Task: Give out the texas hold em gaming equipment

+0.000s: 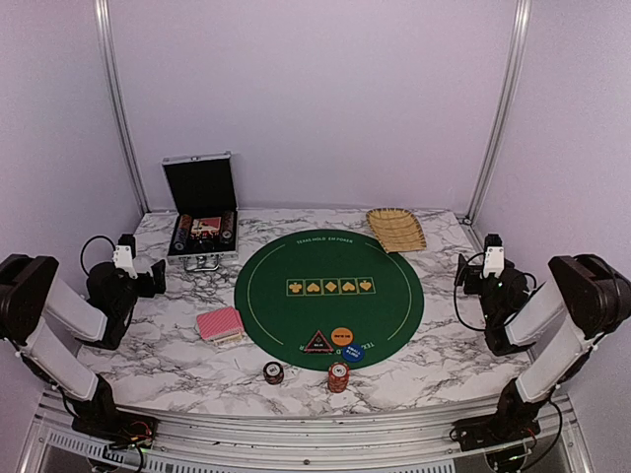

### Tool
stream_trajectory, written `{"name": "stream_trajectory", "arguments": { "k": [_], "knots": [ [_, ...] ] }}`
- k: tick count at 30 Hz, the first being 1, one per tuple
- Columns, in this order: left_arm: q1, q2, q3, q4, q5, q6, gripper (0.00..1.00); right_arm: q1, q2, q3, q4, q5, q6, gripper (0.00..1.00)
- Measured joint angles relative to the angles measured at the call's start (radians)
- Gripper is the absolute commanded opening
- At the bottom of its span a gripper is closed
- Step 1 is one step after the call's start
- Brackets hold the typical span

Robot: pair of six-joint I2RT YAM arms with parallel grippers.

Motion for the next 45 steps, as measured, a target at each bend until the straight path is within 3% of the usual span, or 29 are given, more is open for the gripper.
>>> {"name": "stream_trajectory", "arguments": {
  "k": [20, 30, 35, 41, 45],
  "knots": [
    [0.0, 0.0, 0.0, 0.0, 0.0, 0.0, 0.99, 0.0, -0.004, 0.0, -0.009, 0.005, 0.004, 0.99],
    [0.001, -0.087, 0.162, -0.256, 0.035, 0.013, 0.99, -0.003, -0.314, 0.052, -0.291, 0.135, 0.109, 0.99],
    [0.004, -0.175, 0.228, -0.443, 0.057, 0.051, 0.99, -0.005, -0.427, 0.138, -0.525, 0.13, 0.188, 0.99],
    [0.021, -0.247, 0.362, -0.72, 0.108, 0.092, 0.99, -0.006, -0.422, 0.346, -0.874, 0.164, 0.359, 0.99],
    [0.045, -0.247, 0.455, -0.895, 0.163, 0.107, 0.99, -0.011, -0.352, 0.484, -1.069, 0.089, 0.401, 0.99]
  ]
}}
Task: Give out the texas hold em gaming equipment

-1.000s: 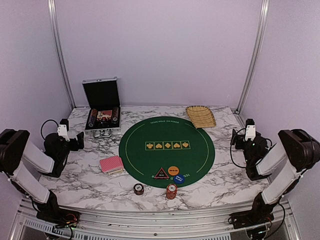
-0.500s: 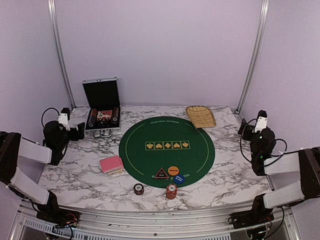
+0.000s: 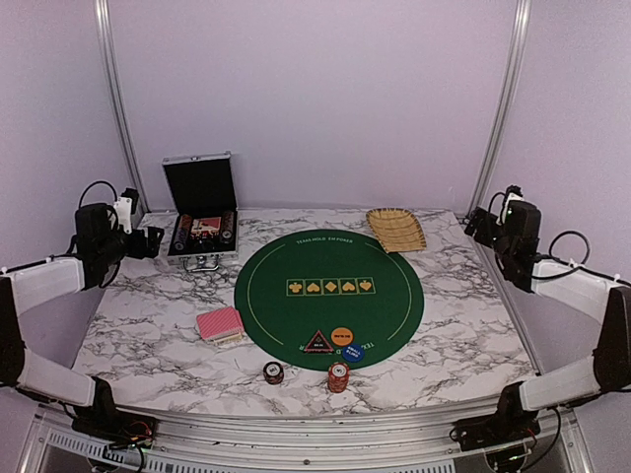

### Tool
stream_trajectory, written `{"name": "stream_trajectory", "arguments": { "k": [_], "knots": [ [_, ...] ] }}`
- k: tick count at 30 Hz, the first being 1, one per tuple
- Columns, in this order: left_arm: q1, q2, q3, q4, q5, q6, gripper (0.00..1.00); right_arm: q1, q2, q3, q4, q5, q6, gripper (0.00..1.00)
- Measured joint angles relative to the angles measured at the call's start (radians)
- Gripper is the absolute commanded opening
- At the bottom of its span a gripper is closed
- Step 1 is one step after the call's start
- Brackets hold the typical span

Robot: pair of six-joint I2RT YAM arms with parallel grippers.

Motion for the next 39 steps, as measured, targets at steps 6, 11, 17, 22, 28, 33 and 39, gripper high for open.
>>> {"name": "stream_trajectory", "arguments": {
  "k": [6, 11, 17, 22, 28, 33, 39],
  "knots": [
    [0.005, 0.001, 0.124, -0.294, 0.014, 0.045, 0.99, 0.195, 0.083, 0.118, -0.214, -0.089, -0.021, 0.92],
    [0.005, 0.005, 0.193, -0.441, 0.023, 0.082, 0.99, 0.472, 0.157, 0.249, -0.364, -0.152, -0.06, 0.83],
    [0.006, 0.005, 0.199, -0.544, 0.045, 0.109, 0.99, 0.701, 0.318, 0.45, -0.524, -0.224, -0.09, 0.77],
    [0.006, 0.005, 0.201, -0.591, 0.051, 0.123, 0.99, 0.822, 0.468, 0.543, -0.648, -0.27, -0.107, 0.75],
    [0.006, 0.005, 0.222, -0.629, 0.077, 0.12, 0.99, 0.908, 0.558, 0.57, -0.776, -0.293, -0.134, 0.76],
    [0.006, 0.005, 0.228, -0.649, 0.098, 0.119, 0.99, 0.917, 0.571, 0.594, -0.843, -0.296, -0.163, 0.74],
    [0.006, 0.005, 0.249, -0.666, 0.117, 0.111, 0.99, 0.932, 0.608, 0.612, -0.877, -0.288, -0.201, 0.66]
  ]
}}
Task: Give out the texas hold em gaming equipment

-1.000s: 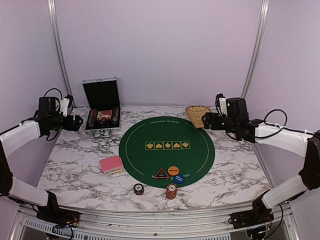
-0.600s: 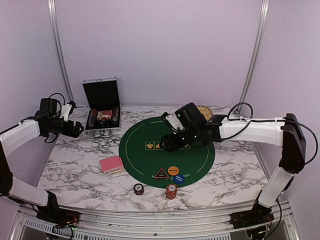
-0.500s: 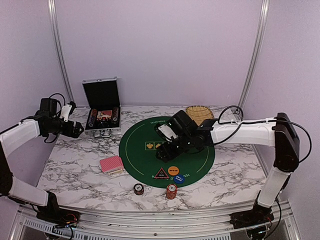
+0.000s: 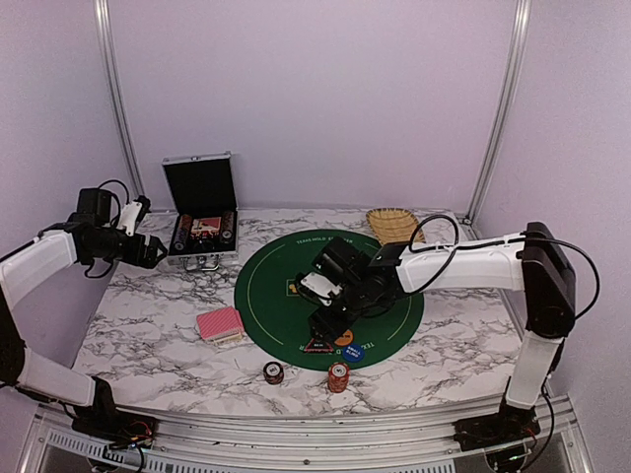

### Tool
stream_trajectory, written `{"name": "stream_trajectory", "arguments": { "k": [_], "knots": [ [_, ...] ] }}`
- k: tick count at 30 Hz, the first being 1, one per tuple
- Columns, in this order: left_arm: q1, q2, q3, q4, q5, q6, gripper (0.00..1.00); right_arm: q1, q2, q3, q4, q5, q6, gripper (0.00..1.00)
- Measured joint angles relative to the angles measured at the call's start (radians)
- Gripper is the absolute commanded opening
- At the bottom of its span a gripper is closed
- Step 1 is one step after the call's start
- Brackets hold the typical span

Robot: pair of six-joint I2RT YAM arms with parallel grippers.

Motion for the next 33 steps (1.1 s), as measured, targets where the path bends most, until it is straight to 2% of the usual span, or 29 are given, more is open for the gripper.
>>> {"name": "stream_trajectory", "arguments": {
  "k": [8, 18, 33],
  "knots": [
    [0.0, -0.001, 0.035, -0.014, 0.019, -0.02, 0.99, 0.007, 0.033, 0.008, 0.0, -0.001, -0.027, 0.64],
    [0.0, -0.001, 0.056, -0.034, 0.054, -0.05, 0.99, 0.039, 0.094, 0.008, 0.0, 0.0, -0.056, 0.57],
    [0.0, -0.001, 0.098, -0.066, 0.073, -0.063, 0.99, 0.058, 0.105, 0.002, 0.004, 0.042, -0.081, 0.57]
  ]
}}
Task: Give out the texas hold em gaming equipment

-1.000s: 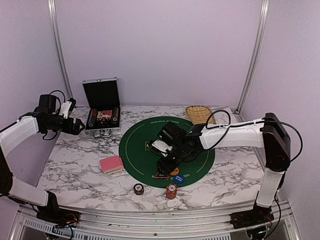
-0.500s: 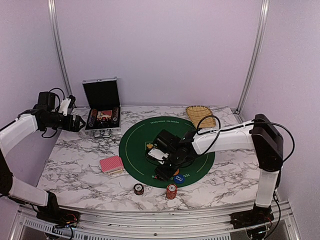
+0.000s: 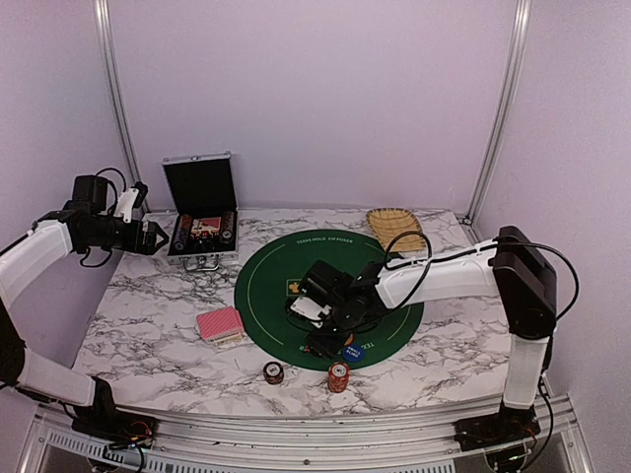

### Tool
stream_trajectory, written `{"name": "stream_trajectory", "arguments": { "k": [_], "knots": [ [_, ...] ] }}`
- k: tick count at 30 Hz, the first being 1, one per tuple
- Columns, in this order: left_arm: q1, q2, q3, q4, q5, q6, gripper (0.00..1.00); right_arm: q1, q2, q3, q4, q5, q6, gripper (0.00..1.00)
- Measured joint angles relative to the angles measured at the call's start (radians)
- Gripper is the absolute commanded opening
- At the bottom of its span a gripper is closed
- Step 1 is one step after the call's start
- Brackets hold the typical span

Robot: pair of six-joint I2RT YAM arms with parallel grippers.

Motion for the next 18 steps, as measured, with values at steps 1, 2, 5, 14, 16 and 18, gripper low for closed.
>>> {"name": "stream_trajectory", "arguments": {
  "k": [1, 2, 5, 14, 16, 18],
  "knots": [
    [0.0, 0.0, 0.0, -0.001, 0.002, -0.001, 0.99, 0.005, 0.0, -0.003, 0.0, 0.007, -0.001, 0.57],
    [0.0, 0.0, 0.0, 0.0, 0.006, -0.001, 0.99, 0.008, 0.0, -0.008, 0.0, 0.012, -0.004, 0.56],
    [0.0, 0.0, 0.0, -0.001, 0.014, -0.001, 0.99, 0.016, 0.0, -0.025, 0.003, 0.021, -0.005, 0.56],
    [0.0, 0.0, 0.002, -0.007, 0.018, -0.001, 0.99, 0.018, -0.003, -0.036, 0.022, 0.021, -0.004, 0.48],
    [0.0, 0.0, 0.004, -0.008, 0.02, -0.002, 0.99, 0.02, -0.003, -0.036, 0.024, 0.021, -0.004, 0.44],
    [0.0, 0.0, 0.004, -0.01, 0.023, -0.002, 0.99, 0.02, -0.002, -0.035, 0.025, 0.021, -0.006, 0.38]
  ]
}}
